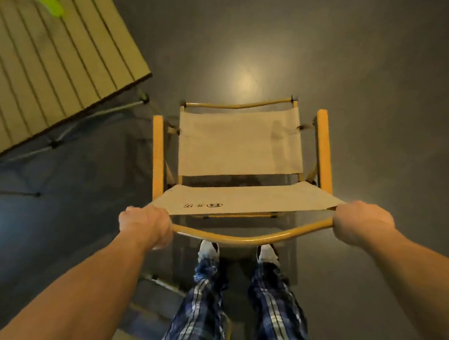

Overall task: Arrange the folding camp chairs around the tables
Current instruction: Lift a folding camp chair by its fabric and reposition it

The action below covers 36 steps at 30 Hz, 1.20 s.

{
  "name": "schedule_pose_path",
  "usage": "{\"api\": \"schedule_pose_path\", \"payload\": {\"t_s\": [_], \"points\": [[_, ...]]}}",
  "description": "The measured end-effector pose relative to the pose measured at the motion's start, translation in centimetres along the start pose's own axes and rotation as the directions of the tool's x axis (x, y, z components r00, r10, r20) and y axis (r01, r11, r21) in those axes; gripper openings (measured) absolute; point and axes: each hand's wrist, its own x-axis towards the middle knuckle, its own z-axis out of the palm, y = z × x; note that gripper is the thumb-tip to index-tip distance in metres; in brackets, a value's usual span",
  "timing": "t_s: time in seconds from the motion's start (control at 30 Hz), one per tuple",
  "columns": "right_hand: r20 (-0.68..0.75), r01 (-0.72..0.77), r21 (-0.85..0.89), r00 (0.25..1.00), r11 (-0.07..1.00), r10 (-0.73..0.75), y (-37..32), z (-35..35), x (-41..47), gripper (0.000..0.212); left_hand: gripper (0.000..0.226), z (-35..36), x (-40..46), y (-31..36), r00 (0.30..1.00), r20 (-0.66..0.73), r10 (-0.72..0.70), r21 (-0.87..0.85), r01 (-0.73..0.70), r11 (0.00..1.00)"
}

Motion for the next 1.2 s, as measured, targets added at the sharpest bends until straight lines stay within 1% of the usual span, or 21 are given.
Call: {"api": "schedule_pose_path", "payload": {"t_s": [0.1,0.27,0.37,0.5,0.67,0.8,1.0,1.1,1.17,1.2], "points": [[-0.029,0.086,-0.142,0.995,0.986,-0.091,-2.7,-2.1,1.3,0.024,0.033,3.4,-1.2,-1.3,0.994,0.081,-0.073,-0.141,0.084,0.986],[-0.073,0.162,-0.274,0.979,0.948,-0.188,-6.5,-3.8,3.7,0.024,0.036,8.0,-2.5,-1.1,0.956,0.191,-0.223,-0.288,0.272,0.918],[-0.089,0.181,-0.318,0.972,0.93,-0.22,-8.2,-3.7,4.8,0.025,0.036,10.6,-2.9,-0.7,0.939,0.23,-0.255,-0.364,0.326,0.873],[-0.056,0.201,-0.348,0.97,0.916,-0.234,-10.2,-3.0,4.8,0.032,0.034,13.7,-3.4,-1.0,0.924,0.273,-0.267,-0.41,0.362,0.837],[-0.04,0.21,-0.407,0.968,0.889,-0.247,-12.9,-0.8,3.8,0.036,0.026,17.1,-4.1,-2.8,0.919,0.287,-0.269,-0.45,0.377,0.809],[-0.022,0.217,-0.419,0.968,0.882,-0.249,-15.4,1.8,2.7,0.034,0.027,19.7,-4.8,-4.9,0.912,0.286,-0.293,-0.453,0.398,0.798],[-0.049,0.185,-0.442,0.972,0.878,-0.23,-17.9,4.0,1.0,0.034,0.024,22.4,-5.3,-6.9,0.921,0.261,-0.29,-0.43,0.379,0.819],[-0.063,0.159,-0.434,0.977,0.887,-0.206,-18.8,4.8,0.4,0.035,0.02,23.5,-5.5,-7.8,0.93,0.225,-0.292,-0.429,0.364,0.827],[-0.063,0.129,-0.434,0.983,0.892,-0.173,-19.3,4.9,-0.1,0.036,0.02,24.3,-5.5,-8.7,0.947,0.159,-0.278,-0.45,0.32,0.834],[-0.058,0.111,-0.452,0.987,0.885,-0.153,-19.6,4.9,-0.5,0.036,0.021,24.8,-5.7,-9.1,0.96,0.108,-0.26,-0.489,0.279,0.827]]}}
